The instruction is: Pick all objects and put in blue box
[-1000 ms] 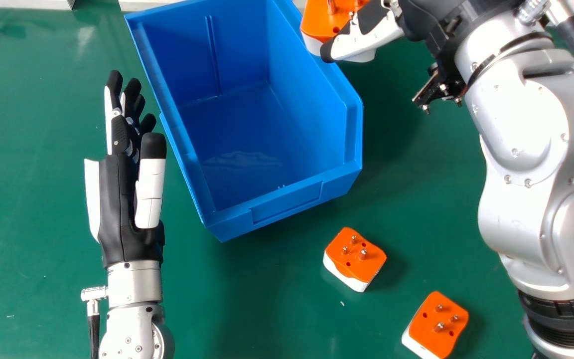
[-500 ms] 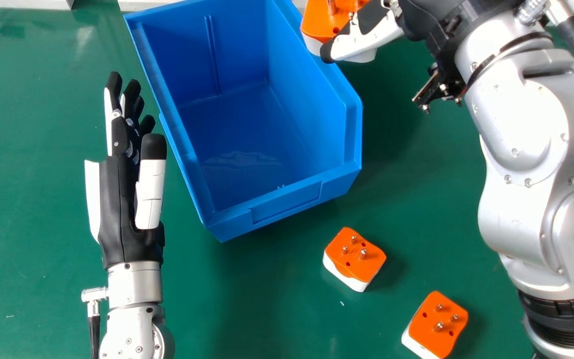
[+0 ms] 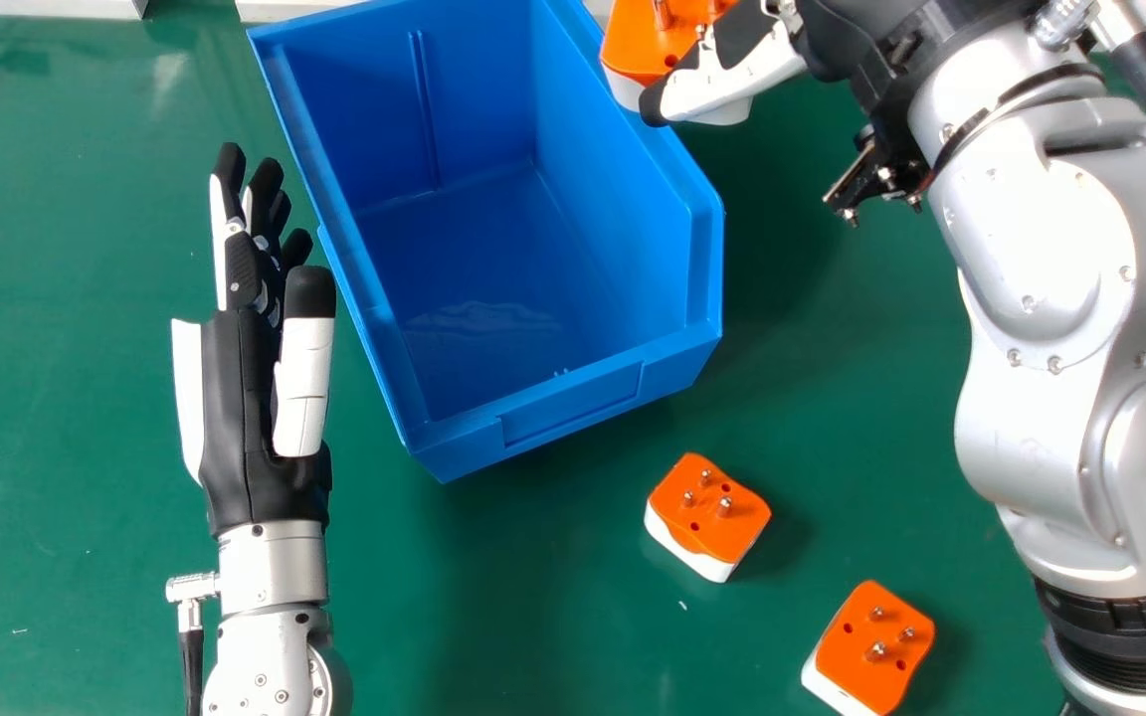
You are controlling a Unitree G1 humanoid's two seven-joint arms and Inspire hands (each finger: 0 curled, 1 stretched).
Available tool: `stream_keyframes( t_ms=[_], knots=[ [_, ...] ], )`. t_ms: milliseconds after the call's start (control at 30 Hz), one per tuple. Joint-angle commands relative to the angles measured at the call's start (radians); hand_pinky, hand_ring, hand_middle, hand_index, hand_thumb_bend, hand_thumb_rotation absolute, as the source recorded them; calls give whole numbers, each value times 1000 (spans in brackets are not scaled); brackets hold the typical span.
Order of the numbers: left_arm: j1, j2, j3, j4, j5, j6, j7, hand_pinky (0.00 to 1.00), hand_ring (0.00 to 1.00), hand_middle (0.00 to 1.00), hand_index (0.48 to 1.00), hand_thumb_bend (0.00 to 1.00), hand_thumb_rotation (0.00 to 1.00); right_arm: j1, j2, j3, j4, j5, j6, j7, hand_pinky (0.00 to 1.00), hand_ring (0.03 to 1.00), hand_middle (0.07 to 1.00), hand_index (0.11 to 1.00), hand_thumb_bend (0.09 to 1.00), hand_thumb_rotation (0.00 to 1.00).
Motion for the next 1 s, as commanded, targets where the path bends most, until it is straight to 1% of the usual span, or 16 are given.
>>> stream_keyframes(
  t_ms=[0,67,133,267,333,400,600,667,800,900,967],
  knots=[
    [-4,0,-1,-11,8,-24,1,951,977,976,987,951,914,-41,-4,-18,-15,2,-10,-22,166,328,444,528,510,0],
    [-4,-1,-2,-11,12,-24,5,951,977,976,987,951,914,-40,-4,-18,-15,2,-10,-22,166,328,444,528,510,0],
    [-5,0,-2,-8,14,-28,7,950,977,976,986,952,915,-40,-4,-18,-15,3,-11,-23,166,328,444,528,510,0],
    [-8,-1,-2,-3,10,-30,4,947,975,975,986,950,919,-39,-6,-19,-14,5,-12,-25,166,328,444,528,510,0],
    [-8,-2,-2,-2,9,-28,5,947,975,975,986,949,919,-39,-7,-20,-13,6,-13,-25,166,328,444,528,510,0],
    [-6,-2,-3,-5,13,-24,8,948,976,975,987,952,919,-39,-8,-21,-13,8,-13,-26,166,328,444,528,510,0],
    [-8,-3,-4,-1,6,-33,0,951,978,978,989,953,920,-39,-10,-22,-13,10,-13,-27,166,328,444,528,510,0],
    [-7,-4,-4,-3,4,-30,-1,951,978,978,989,953,920,-38,-11,-22,-14,11,-13,-27,166,328,444,528,510,0],
    [-7,-3,-4,0,4,-30,-2,952,979,979,989,952,919,-38,-13,-20,-15,14,-11,-28,166,328,444,528,510,0],
    [-7,-4,-4,1,7,-32,1,953,980,979,990,954,918,-38,-14,-20,-15,14,-10,-28,166,328,444,528,510,0],
    [-7,-4,-5,0,6,-30,-1,952,979,979,989,954,918,-38,-14,-19,-15,14,-10,-29,166,328,444,528,510,0]
  ],
)
